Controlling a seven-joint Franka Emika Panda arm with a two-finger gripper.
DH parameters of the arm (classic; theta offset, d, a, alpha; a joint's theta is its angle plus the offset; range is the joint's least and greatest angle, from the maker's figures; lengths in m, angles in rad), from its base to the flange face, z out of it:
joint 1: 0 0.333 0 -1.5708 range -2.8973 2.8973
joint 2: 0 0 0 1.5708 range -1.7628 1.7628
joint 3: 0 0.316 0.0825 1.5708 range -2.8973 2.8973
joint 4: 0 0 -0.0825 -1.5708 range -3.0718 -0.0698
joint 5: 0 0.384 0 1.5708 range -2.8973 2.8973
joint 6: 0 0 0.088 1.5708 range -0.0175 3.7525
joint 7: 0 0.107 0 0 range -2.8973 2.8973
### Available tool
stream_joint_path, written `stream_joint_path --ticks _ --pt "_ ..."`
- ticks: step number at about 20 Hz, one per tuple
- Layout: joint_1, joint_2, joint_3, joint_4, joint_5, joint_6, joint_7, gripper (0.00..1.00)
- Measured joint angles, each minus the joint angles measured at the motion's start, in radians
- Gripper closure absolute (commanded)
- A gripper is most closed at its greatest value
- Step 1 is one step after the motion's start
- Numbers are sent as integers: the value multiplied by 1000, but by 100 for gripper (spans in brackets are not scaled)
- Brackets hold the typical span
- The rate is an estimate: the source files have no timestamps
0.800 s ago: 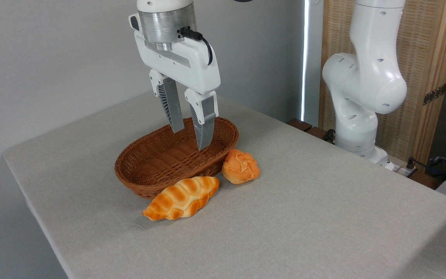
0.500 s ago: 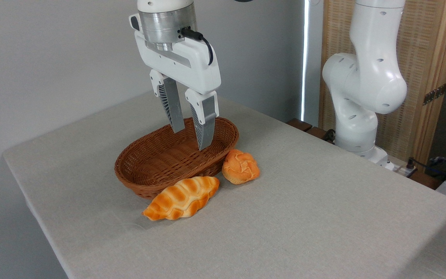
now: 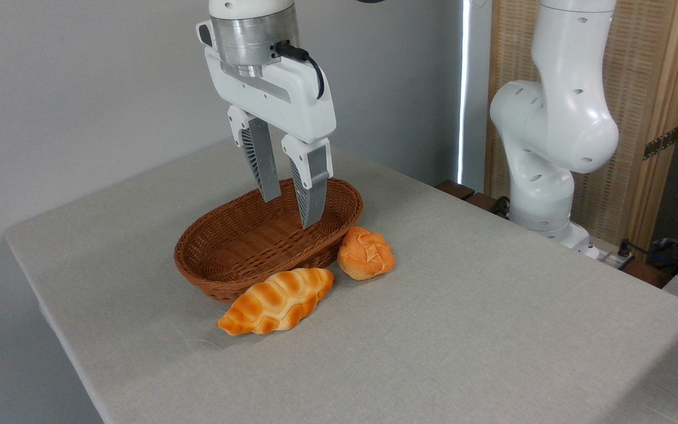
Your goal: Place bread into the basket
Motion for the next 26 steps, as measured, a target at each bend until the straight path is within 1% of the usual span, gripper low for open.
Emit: stream_joint_path --ticks 17,18,22,23,26 --pt "0 7 0 0 0 0 0 0" --pt "-1 14 0 0 0 11 0 0" --pt "-5 60 -3 0 0 120 0 0" --pt "-7 76 -3 0 7 148 0 0" --pt "-8 123 -4 0 76 206 0 0"
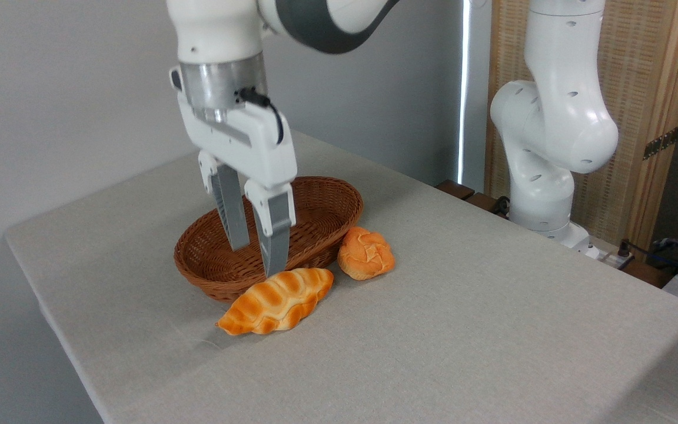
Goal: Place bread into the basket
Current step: 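Move the gripper down beside the basket toward the croissant-shaped bread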
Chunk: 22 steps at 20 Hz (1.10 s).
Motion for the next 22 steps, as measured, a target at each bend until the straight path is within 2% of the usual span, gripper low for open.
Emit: stream_joint_path --ticks 3,9,13,22 --pt "-3 43 -3 10 21 15 0 0" --pt "-4 148 -4 88 24 19 0 0" --pt "-9 211 -12 106 24 80 0 0" --pt "-14 248 -49 112 25 98 0 0"
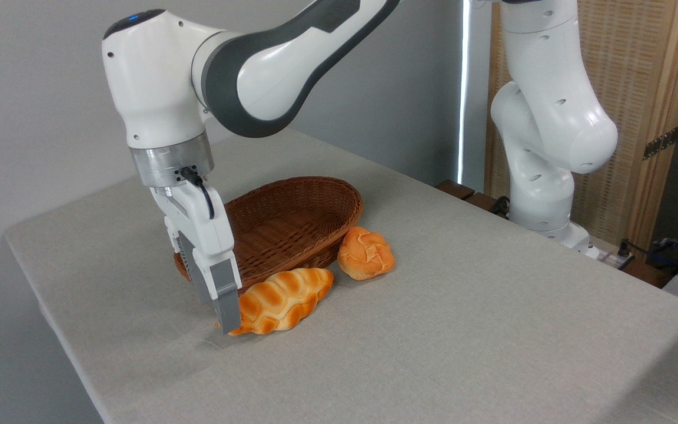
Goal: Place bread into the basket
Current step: 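Move the gripper down beside the basket toward the croissant-shaped bread, then lower the gripper onto the croissant and close it around the bread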
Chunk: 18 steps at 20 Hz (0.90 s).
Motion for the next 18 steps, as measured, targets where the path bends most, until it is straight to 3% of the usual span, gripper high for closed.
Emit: stream_joint_path --ticks 5,10,18 --pt "0 21 -12 0 14 8 0 0" --pt "-1 30 -14 1 62 13 1 0" --pt "-3 47 -15 -6 65 -39 1 0"
